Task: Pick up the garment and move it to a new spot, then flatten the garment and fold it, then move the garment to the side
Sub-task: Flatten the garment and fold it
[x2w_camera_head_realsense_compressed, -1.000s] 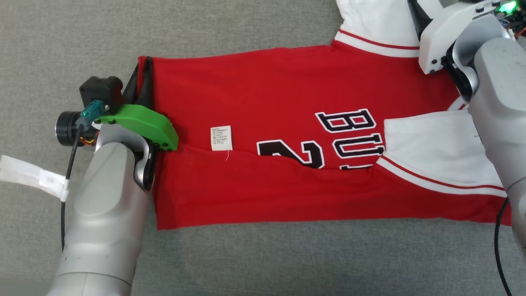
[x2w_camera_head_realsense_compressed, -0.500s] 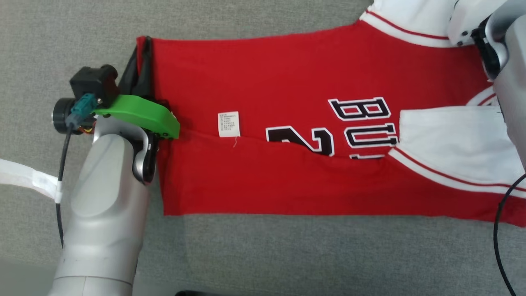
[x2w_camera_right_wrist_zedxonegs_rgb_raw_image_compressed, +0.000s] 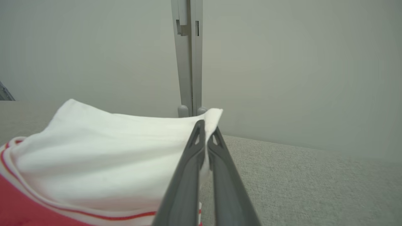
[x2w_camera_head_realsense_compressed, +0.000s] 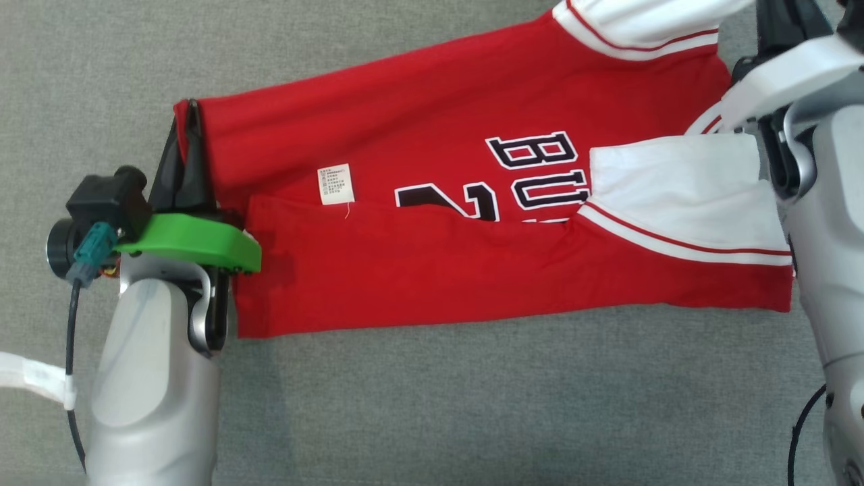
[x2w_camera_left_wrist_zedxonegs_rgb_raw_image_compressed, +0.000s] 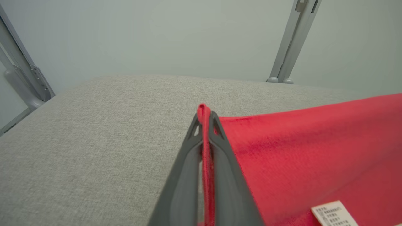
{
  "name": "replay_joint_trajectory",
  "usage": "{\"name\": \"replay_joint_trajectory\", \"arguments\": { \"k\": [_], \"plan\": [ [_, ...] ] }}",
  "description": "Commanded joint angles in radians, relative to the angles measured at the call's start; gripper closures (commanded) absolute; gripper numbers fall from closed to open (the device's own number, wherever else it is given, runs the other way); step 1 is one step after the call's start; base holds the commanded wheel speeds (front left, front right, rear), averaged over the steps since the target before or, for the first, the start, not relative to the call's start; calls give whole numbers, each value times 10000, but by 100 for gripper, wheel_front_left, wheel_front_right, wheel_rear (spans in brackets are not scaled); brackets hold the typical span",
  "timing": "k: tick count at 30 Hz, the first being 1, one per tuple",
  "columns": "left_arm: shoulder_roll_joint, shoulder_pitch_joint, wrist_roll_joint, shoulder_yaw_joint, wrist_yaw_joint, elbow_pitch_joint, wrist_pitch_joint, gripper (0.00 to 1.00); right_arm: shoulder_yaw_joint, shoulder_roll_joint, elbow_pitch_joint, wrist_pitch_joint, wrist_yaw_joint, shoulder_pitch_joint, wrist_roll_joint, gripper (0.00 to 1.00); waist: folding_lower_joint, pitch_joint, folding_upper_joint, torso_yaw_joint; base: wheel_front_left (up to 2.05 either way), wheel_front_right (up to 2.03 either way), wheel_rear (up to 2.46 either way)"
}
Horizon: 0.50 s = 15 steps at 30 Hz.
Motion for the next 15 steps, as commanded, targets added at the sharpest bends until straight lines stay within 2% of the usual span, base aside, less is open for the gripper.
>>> {"name": "replay_joint_trajectory", "arguments": {
  "k": [1,8,14,15],
  "plan": [
    [140,264,101,61,5,-58,4,100,-32,-36,-272,-41,-16,418,121,100,0,-327,0,-299,0,0,0],
    [99,1619,128,471,5,-66,4,100,-63,182,-1936,-42,-18,3046,901,100,0,-1062,0,-654,0,0,0],
    [34,2702,149,644,5,475,4,100,67,445,-2204,-43,-18,4944,1472,100,0,-1675,0,-795,0,0,0],
    [22,2820,155,675,5,552,4,93,89,451,-2156,-44,-18,5118,1500,87,0,-1754,0,-812,0,0,0]
  ]
}}
